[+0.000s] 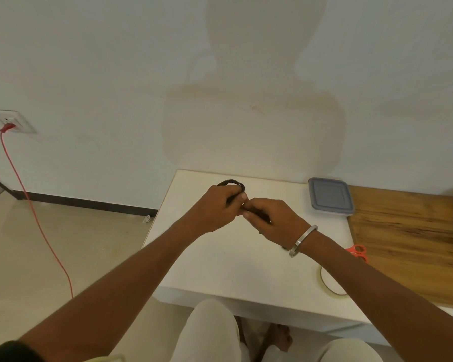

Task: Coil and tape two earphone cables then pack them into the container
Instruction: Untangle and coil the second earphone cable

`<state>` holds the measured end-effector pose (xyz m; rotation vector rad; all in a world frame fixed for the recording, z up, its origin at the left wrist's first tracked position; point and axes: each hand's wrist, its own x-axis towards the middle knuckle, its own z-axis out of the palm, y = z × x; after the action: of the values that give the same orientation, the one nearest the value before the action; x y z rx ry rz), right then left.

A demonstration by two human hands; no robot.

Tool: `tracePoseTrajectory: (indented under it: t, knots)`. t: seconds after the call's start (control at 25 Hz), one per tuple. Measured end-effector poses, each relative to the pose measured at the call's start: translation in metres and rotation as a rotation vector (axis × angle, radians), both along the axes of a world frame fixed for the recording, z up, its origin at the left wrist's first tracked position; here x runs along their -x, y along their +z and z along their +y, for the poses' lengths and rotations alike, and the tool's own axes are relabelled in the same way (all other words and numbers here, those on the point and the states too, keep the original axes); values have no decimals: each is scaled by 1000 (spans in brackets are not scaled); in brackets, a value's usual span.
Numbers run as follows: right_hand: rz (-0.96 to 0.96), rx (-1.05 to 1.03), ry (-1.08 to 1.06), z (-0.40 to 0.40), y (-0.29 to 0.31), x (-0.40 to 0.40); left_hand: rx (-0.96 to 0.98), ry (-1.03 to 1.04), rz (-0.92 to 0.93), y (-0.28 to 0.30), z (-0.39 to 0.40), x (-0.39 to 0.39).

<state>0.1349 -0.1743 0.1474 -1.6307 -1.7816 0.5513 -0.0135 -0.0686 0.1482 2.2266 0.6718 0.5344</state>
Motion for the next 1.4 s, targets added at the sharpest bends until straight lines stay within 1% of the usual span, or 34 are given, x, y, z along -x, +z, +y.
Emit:
tracePoseTrajectory:
  t: [0.2, 0.32, 0.44, 0.52, 0.56, 0.64, 0.72, 0.8, 0.96, 1.04, 1.12, 1.28, 1.4]
  knots:
    - [-53, -91, -67, 0, -3, -12, -130, -14, 133, -2, 4, 2]
    - [-107, -35, -89, 0, -6, -21, -170, 14, 162, -3, 10, 3]
    - [-105, 32, -220, -3, -5, -28, -189, 51, 200, -1, 16, 4]
    - [-123, 0, -281, -6, -5, -30, -204, 70, 233, -1, 18, 5]
    - [-107, -25, -300, -8, -6, -30, -213, 76, 253, -2, 19, 4]
    - [7, -39, -336, -10, -7, -30, -225, 84, 286, -3, 18, 3]
    - [153, -27, -385, -11, -7, -31, -210, 80, 286, -4, 18, 4]
    - [214, -39, -423, -12, -6, -32, -167, 48, 261, -5, 16, 6]
    - [144, -24, -365, -11, -5, -32, -4, -25, 219, 0, 9, 6]
    - [64, -47, -328, -8, -7, -30, 43, -40, 198, 2, 6, 4]
    - [-33, -109, -299, -5, -9, -29, 46, -39, 191, 3, 5, 2]
    - [-56, -151, -241, -4, -10, -27, -13, -15, 226, -2, 5, 1]
    - [-167, -169, -105, -10, -8, -23, -51, 30, 192, -5, 6, 0]
